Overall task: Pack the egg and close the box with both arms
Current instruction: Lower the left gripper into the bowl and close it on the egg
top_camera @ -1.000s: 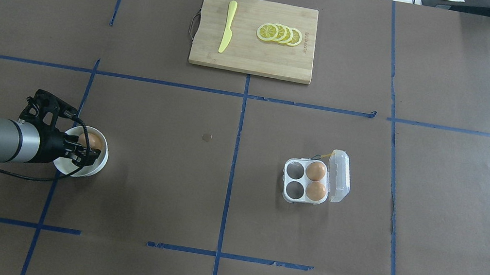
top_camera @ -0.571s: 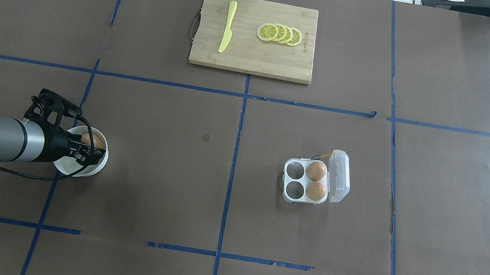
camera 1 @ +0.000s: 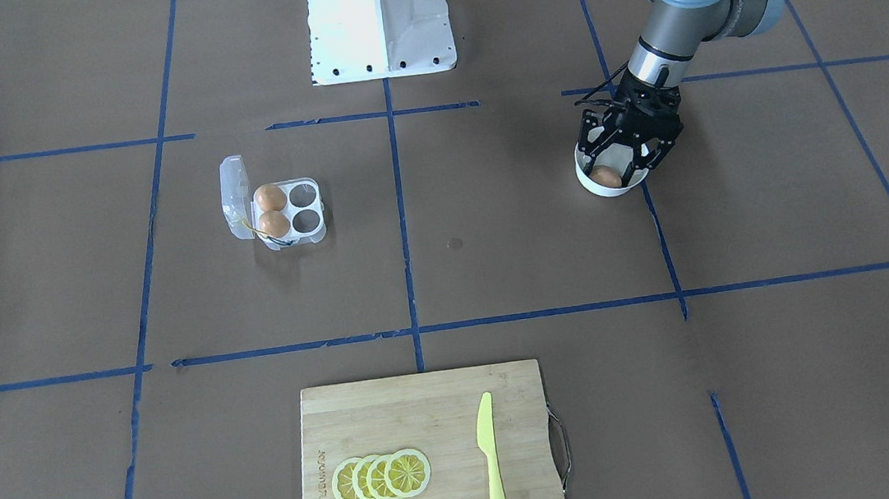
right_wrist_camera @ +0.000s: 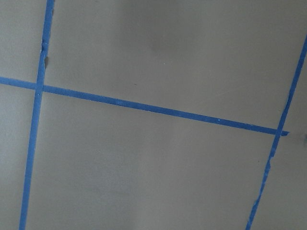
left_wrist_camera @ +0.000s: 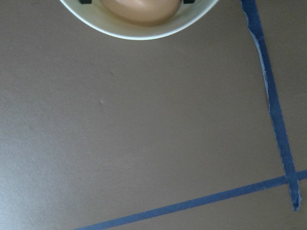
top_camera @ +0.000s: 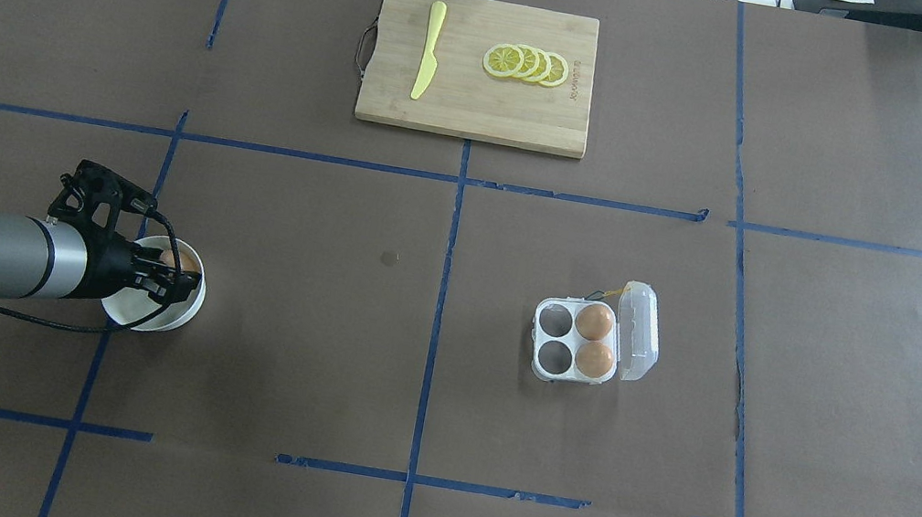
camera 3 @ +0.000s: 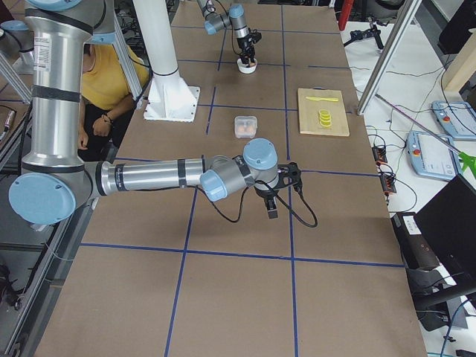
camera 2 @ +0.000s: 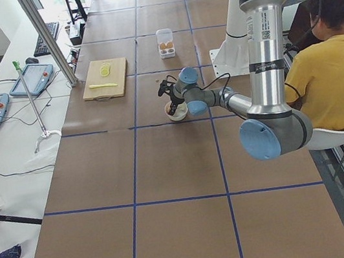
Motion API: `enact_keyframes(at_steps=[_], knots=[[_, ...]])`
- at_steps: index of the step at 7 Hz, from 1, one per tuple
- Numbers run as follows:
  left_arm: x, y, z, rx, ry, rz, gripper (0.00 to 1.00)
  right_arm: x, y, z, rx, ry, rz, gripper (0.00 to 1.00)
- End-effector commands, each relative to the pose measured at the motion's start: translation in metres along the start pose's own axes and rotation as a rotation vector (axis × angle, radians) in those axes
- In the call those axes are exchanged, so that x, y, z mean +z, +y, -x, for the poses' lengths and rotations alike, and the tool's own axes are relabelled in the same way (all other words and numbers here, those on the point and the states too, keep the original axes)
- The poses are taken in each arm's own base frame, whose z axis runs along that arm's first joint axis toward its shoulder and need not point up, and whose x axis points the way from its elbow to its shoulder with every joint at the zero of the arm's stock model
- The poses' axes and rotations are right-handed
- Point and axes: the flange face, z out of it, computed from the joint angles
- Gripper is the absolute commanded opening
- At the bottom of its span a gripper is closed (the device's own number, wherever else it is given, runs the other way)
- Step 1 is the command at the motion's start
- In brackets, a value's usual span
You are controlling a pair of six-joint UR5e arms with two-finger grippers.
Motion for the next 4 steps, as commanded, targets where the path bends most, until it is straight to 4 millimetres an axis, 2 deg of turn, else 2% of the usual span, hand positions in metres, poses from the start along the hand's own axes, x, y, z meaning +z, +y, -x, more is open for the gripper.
enact_keyframes(at_steps=[1, 2, 4], knots=[[-0.001, -0.001, 0.0, 0.001, 0.001, -0.003, 0.36, 0.0, 0.0, 0.0, 0.0, 0.0, 0.0, 1.0], [-0.003, -0.003, 0.001, 0.006, 0.001, -0.006, 0.27, 0.0, 0.0, 0.0, 0.001, 0.0, 0.001, 1.0], [-0.014, -0.009, 0.008, 0.004, 0.008, -0.023, 0.28, 0.0, 0.0, 0.0, 0.0, 0.0, 0.0, 1.0]])
